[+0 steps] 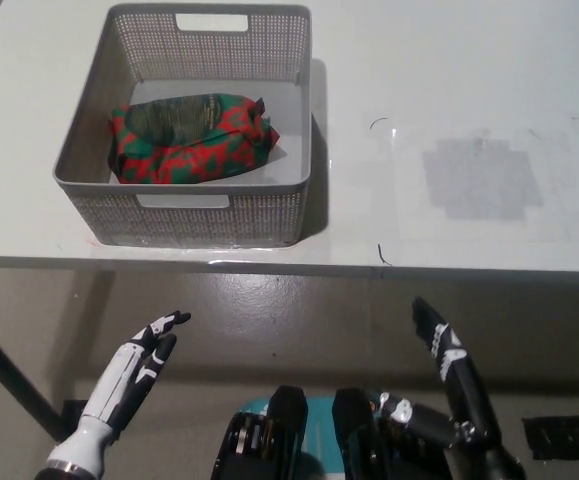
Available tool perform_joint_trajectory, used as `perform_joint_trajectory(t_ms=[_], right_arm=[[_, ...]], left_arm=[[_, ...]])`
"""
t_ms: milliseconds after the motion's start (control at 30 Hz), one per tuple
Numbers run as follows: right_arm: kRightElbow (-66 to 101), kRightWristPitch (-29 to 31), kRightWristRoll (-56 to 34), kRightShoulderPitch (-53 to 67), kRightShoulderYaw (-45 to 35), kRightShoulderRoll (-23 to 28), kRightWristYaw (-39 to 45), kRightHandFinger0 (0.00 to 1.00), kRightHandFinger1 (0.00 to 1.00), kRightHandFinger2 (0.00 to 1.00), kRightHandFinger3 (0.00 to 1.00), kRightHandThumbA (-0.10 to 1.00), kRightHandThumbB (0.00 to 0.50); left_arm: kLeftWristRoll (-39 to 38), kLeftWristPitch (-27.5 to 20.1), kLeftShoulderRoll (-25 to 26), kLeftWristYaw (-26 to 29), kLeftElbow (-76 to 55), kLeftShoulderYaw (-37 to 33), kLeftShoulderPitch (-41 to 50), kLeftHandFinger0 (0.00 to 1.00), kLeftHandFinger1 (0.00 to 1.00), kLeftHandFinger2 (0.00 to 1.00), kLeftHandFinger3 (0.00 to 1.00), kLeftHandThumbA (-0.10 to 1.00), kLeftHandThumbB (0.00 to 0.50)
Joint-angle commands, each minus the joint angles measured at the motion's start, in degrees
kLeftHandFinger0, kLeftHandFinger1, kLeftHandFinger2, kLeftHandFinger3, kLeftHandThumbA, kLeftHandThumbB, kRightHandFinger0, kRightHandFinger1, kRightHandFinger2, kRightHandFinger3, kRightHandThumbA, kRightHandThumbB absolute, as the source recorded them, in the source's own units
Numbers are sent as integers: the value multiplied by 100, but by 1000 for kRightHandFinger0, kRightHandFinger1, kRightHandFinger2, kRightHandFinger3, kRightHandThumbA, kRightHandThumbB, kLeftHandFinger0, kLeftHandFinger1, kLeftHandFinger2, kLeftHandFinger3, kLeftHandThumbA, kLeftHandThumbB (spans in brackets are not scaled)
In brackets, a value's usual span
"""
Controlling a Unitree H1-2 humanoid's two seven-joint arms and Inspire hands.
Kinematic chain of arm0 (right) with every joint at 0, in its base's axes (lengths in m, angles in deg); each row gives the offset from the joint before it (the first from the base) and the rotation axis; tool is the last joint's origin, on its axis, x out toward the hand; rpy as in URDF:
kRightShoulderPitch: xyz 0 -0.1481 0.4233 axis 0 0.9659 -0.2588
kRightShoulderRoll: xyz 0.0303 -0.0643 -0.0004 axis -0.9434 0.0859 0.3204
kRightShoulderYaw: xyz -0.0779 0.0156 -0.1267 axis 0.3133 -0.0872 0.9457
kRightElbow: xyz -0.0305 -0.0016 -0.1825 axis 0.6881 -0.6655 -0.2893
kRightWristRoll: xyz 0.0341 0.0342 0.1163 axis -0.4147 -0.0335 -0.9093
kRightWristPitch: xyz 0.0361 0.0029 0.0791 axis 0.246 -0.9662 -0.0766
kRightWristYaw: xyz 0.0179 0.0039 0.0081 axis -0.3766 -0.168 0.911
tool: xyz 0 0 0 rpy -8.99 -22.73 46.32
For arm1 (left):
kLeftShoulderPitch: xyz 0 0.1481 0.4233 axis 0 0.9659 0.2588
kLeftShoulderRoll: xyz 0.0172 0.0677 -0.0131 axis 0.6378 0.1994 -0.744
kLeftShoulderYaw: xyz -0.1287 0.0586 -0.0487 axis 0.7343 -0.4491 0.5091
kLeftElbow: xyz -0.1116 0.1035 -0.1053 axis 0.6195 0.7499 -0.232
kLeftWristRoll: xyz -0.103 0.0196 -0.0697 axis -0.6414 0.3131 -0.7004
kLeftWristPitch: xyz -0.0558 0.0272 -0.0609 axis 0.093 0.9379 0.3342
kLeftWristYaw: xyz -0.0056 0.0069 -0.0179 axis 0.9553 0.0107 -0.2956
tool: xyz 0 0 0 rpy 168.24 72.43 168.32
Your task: Use the right hand to pick up a bag of coffee beans on the right hand side and place it into a container on the left hand side
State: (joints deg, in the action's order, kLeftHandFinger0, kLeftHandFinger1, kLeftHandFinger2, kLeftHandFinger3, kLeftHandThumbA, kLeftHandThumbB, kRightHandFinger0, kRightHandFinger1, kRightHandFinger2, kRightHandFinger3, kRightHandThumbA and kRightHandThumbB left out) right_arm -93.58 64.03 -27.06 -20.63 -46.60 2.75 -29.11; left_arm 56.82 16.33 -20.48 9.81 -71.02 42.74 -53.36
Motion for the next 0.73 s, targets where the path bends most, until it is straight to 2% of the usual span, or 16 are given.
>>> perform_joint_trajectory(t_ms=[0, 700], right_arm=[[299, 296, 113, 190, 44, -138, -163, 1000, 1000, 1000, 1000, 1000, 110], [128, 448, 207, 80, -12, -158, -315, 1000, 1000, 1000, 1000, 1000, 151]], left_arm=[[-92, -196, 3, 97, -27, 75, -116, 1000, 1000, 1000, 1000, 1000, 389], [-109, -174, 53, 49, 14, 49, -233, 1000, 1000, 1000, 1000, 1000, 403]])
